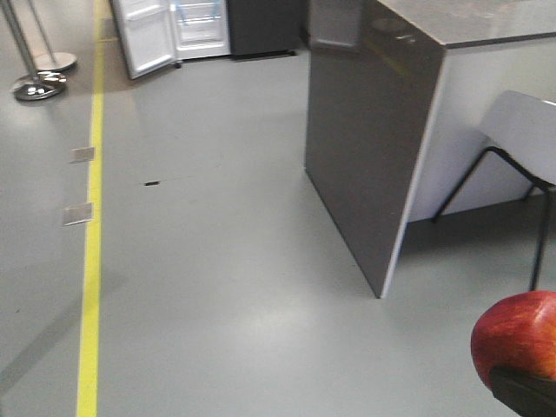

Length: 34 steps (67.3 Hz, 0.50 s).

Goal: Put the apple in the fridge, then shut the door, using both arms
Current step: 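Drive away from the counter holding the apple in the right gripper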

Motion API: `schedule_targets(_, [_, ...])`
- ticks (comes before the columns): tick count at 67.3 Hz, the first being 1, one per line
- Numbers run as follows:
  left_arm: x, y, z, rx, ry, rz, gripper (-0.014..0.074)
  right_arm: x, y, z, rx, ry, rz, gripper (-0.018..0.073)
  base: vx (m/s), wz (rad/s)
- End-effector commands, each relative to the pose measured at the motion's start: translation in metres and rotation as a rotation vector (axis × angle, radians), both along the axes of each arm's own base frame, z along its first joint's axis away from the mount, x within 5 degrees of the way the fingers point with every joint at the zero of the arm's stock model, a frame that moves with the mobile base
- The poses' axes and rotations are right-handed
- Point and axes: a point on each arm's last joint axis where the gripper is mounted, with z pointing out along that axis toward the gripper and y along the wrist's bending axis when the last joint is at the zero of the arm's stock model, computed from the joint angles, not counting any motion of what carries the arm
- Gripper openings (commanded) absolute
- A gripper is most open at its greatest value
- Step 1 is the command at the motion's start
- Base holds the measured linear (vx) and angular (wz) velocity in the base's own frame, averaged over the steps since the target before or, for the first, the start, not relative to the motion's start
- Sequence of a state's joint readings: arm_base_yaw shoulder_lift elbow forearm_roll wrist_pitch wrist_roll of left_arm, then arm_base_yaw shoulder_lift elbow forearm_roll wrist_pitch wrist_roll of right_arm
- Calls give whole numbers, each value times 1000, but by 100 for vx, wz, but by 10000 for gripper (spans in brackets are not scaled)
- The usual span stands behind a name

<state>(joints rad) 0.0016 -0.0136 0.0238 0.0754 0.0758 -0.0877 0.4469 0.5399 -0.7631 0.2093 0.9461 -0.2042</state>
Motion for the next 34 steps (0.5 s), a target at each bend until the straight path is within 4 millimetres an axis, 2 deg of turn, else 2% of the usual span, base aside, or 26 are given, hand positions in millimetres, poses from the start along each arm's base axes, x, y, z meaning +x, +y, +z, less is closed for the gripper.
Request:
schedule_targets(1, [1, -1, -3, -8, -44, -8, -6, 3, 1, 13, 49, -77, -8, 150, 12, 44])
schedule_targets(34, [1, -1, -3, -8, -44, -8, -6, 3, 1, 13, 49, -77, -8, 150, 11, 40])
